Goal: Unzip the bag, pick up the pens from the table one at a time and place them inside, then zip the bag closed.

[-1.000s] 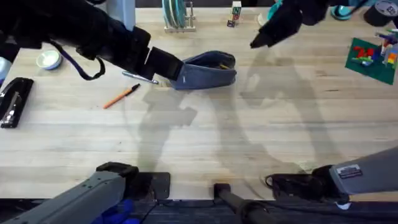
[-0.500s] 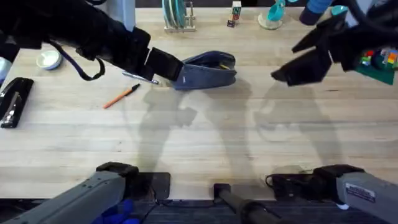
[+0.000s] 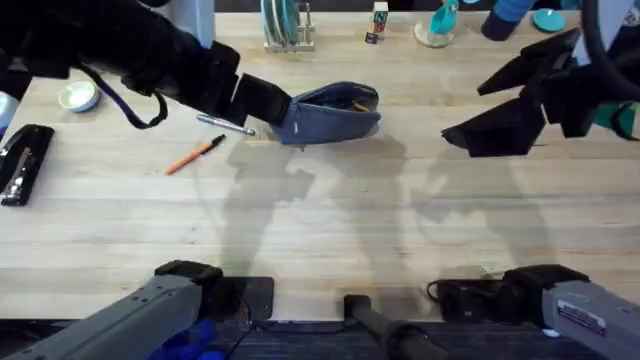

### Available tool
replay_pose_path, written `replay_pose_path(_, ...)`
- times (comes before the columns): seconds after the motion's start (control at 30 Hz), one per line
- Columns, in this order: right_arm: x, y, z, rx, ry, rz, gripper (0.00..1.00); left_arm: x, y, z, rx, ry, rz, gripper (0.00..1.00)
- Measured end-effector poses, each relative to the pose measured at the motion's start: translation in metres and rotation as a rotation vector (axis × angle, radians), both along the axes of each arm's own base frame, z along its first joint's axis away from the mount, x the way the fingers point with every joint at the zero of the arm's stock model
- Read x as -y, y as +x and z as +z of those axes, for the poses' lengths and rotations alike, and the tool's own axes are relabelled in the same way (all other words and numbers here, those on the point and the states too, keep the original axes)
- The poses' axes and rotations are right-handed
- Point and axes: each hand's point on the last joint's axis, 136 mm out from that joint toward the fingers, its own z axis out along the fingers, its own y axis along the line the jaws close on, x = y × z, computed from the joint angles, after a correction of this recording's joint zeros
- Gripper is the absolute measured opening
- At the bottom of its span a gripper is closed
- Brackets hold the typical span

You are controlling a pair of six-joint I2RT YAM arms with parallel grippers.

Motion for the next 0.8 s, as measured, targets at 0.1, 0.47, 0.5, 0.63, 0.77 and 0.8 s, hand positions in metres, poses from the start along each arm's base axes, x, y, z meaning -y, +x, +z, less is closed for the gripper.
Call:
replay_pose_path(0.1,0.0,0.0,0.0,0.0,0.0,0.0,0.998,-0.011,0.005,0.0,0.004,0.025,0.092,0.993)
replay_pose_path(0.47,0.0,0.0,0.0,-0.001,0.0,0.0,0.998,-0.067,0.02,0.004,0.022,-0.015,0.574,0.993)
replay_pose_path(0.5,0.0,0.0,0.0,-0.001,0.0,0.0,0.998,-0.072,0.02,0.004,0.021,-0.026,0.615,0.994)
replay_pose_path(0.63,0.0,0.0,0.0,-0.001,0.0,0.0,0.998,-0.086,0.022,0.005,0.021,-0.079,0.77,0.995)
replay_pose_path(0.77,0.0,0.0,0.0,-0.001,0.0,0.0,0.998,-0.089,0.033,0.005,0.032,-0.142,0.885,0.995)
replay_pose_path(0.8,0.0,0.0,0.0,-0.001,0.0,0.0,0.998,-0.09,0.035,0.003,0.028,-0.152,0.909,0.995)
